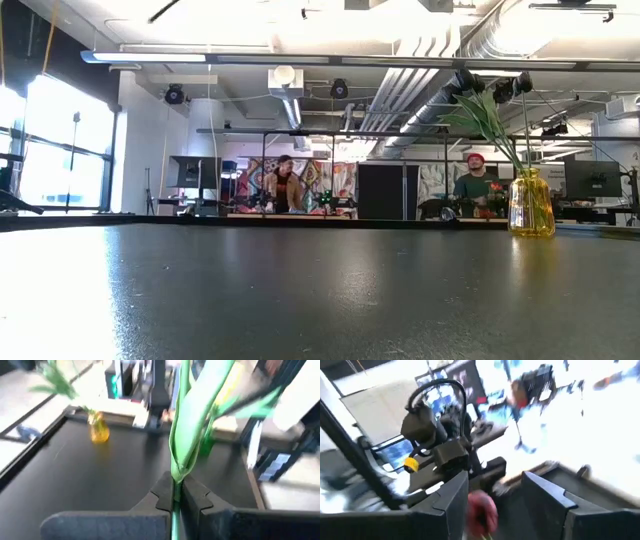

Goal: Sort flowers into vase by color
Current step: Put the red flower into the transparent vase

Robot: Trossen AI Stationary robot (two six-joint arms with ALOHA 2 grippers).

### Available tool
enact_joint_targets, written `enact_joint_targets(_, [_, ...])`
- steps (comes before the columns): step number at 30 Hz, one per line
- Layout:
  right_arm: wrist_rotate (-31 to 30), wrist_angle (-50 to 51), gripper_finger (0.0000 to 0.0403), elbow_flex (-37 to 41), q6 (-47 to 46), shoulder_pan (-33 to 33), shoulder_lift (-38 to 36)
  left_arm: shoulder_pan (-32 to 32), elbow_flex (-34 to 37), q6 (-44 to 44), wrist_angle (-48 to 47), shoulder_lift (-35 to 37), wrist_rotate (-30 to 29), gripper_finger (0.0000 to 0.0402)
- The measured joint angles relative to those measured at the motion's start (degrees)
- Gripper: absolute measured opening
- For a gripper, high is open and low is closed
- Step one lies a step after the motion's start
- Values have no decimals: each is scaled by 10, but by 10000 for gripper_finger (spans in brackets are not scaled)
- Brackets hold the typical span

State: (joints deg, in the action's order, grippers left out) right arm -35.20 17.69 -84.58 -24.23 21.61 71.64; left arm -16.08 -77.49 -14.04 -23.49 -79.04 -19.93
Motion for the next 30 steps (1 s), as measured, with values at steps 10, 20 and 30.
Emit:
enact_joint_targets(10, [-200,-93,172,0,125,103,13,-9,-1,1,68,54,-81,0])
enact_joint_targets(20, [-229,-93,172,0,112,119,37,-122,56,20,59,207,-274,0])
enact_joint_targets(30, [-229,-92,172,0,117,95,40,-253,304,70,304,321,-349,0])
